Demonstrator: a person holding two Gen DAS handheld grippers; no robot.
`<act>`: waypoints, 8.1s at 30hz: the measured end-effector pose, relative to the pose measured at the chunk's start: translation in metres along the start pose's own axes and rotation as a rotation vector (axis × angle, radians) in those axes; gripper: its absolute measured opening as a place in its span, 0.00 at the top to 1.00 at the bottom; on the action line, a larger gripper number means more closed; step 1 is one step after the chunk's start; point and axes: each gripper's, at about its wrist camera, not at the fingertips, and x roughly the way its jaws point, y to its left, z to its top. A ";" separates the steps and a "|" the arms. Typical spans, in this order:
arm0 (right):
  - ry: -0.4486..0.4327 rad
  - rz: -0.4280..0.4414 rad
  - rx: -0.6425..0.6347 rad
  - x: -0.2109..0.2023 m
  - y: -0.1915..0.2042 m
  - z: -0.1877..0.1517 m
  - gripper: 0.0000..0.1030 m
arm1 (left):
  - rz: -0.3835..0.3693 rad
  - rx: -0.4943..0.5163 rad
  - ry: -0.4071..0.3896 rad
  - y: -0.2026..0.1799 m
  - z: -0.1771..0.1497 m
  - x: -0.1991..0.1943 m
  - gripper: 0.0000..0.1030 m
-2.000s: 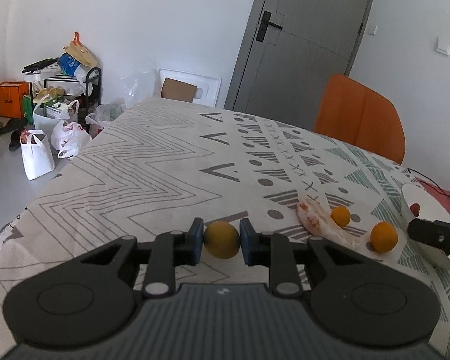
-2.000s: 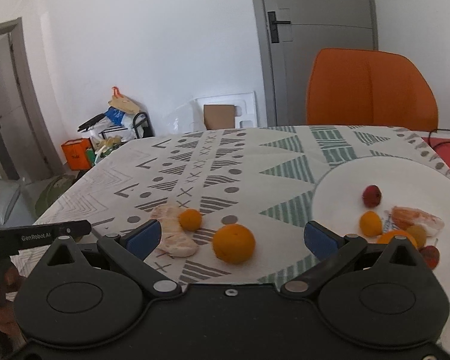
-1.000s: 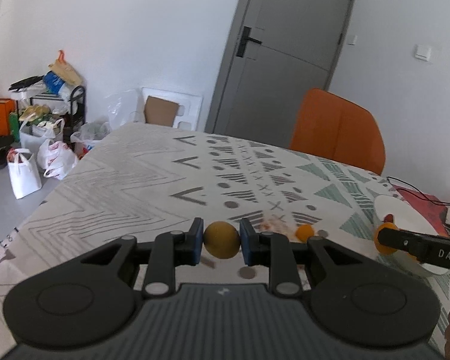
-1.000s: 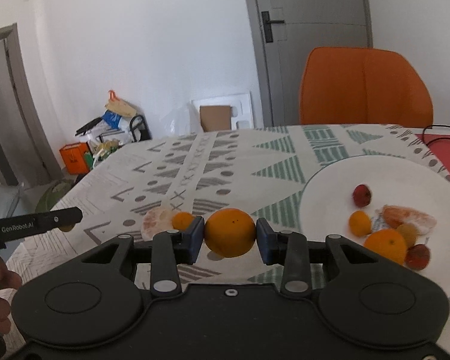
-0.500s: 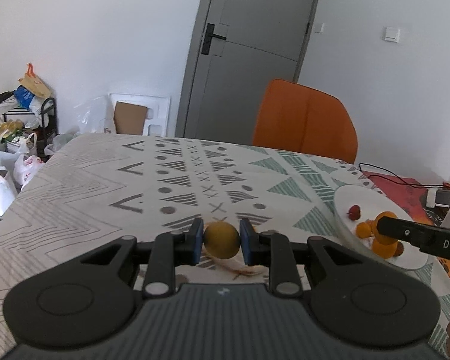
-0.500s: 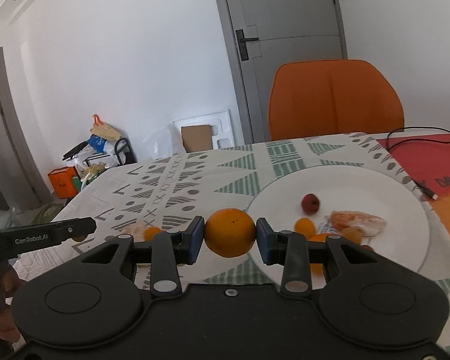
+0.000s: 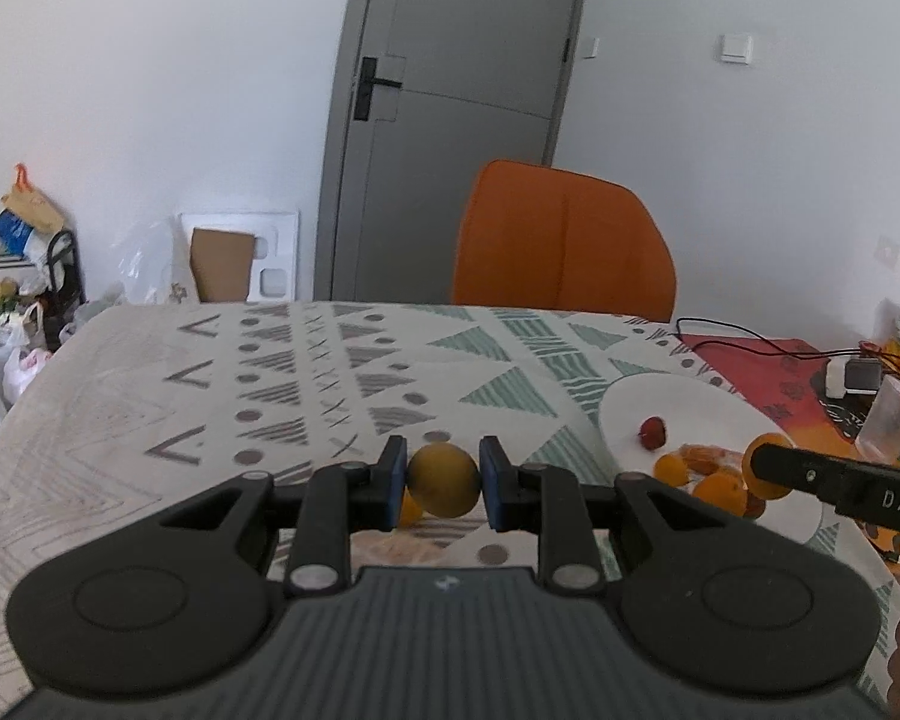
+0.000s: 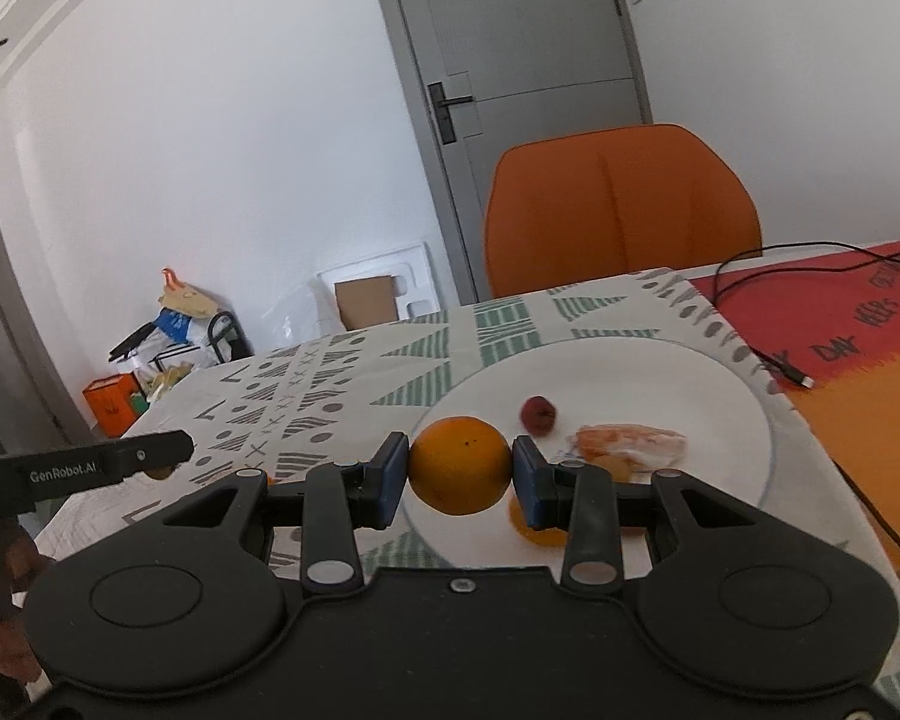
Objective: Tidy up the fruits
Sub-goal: 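Carry the yellow fruit in the left tool while the right tool carries the orange to the bowl, then open the left tool over the bowl while the right tool releases the orange there, then close the left tool on a small brownish-yellow fruit beside the bowl, then carry the brownish-yellow fruit into the bowl and open the left tool, then withdraw both open tools from the bowl back toward the peeled orange, then close the right tool on a small orange while the left tool approaches the peel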
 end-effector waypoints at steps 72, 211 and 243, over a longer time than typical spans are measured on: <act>0.020 -0.108 0.060 0.004 -0.069 -0.010 0.00 | -0.043 0.109 0.152 -0.068 -0.021 0.051 0.46; 0.174 0.152 -0.157 0.066 0.091 -0.006 0.35 | 0.136 -0.166 0.011 0.102 -0.006 -0.002 0.07; 0.295 0.223 -0.114 0.112 0.107 0.001 0.79 | 0.113 -0.143 0.102 0.107 -0.012 0.034 0.11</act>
